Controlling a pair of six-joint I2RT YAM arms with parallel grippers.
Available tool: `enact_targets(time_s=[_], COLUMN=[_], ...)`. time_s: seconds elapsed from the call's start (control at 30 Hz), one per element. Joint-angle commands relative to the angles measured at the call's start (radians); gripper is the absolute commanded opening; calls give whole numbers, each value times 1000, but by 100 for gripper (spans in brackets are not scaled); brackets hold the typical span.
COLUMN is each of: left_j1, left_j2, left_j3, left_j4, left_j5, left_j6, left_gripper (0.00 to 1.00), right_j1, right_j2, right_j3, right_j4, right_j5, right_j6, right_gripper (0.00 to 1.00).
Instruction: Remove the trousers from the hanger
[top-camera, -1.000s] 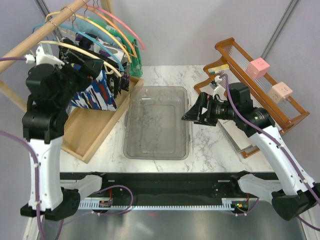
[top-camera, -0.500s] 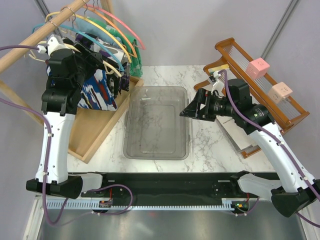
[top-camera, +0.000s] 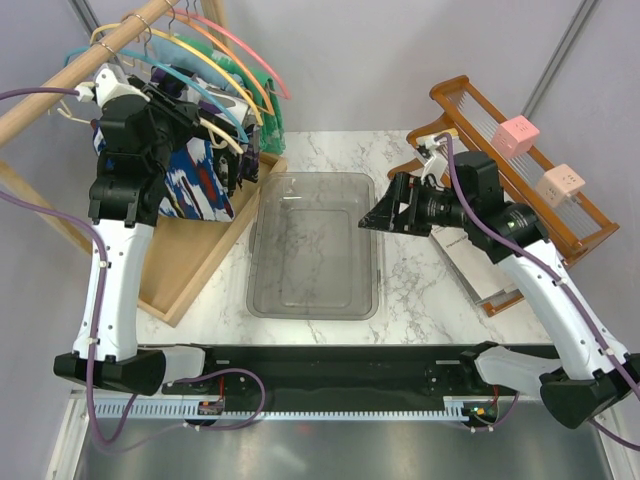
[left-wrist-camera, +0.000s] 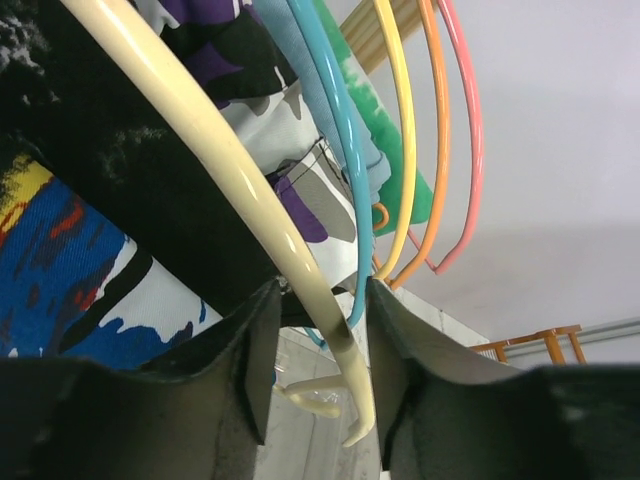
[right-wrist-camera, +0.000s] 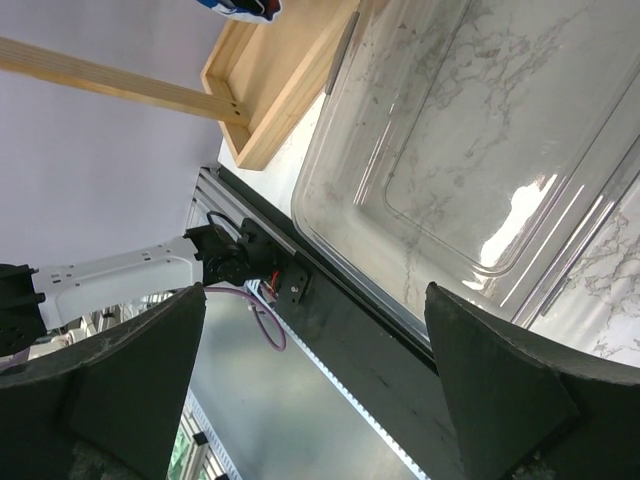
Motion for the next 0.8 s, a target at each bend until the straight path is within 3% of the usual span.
enact_targets(time_s=[0.0, 0.1, 0.13, 0.23, 0.33, 0.77], left_j1=[13, 17, 20, 25, 28, 29], left_j2=[10, 20, 23, 23, 20, -65], left_j3=[1, 6, 9, 7, 12, 66], left_j4=[85, 107, 107, 114, 119, 114], left_j5=[16, 33, 44, 64, 67, 65], left_j6=[62, 79, 79, 82, 82, 109], left_gripper=[42, 39, 29, 23, 3, 2], right_j1=[4, 4, 6, 4, 4, 4], right_j2=[29, 46, 49, 60, 69, 117], right_j3=[66, 83, 86, 100, 112, 146], right_j4=[4, 4, 4, 4, 4, -1], right_j5=[5, 5, 6, 9, 12, 14], right_j6=[-38, -41, -41, -46, -50, -59], right_gripper=[98, 98, 98, 98, 98, 98])
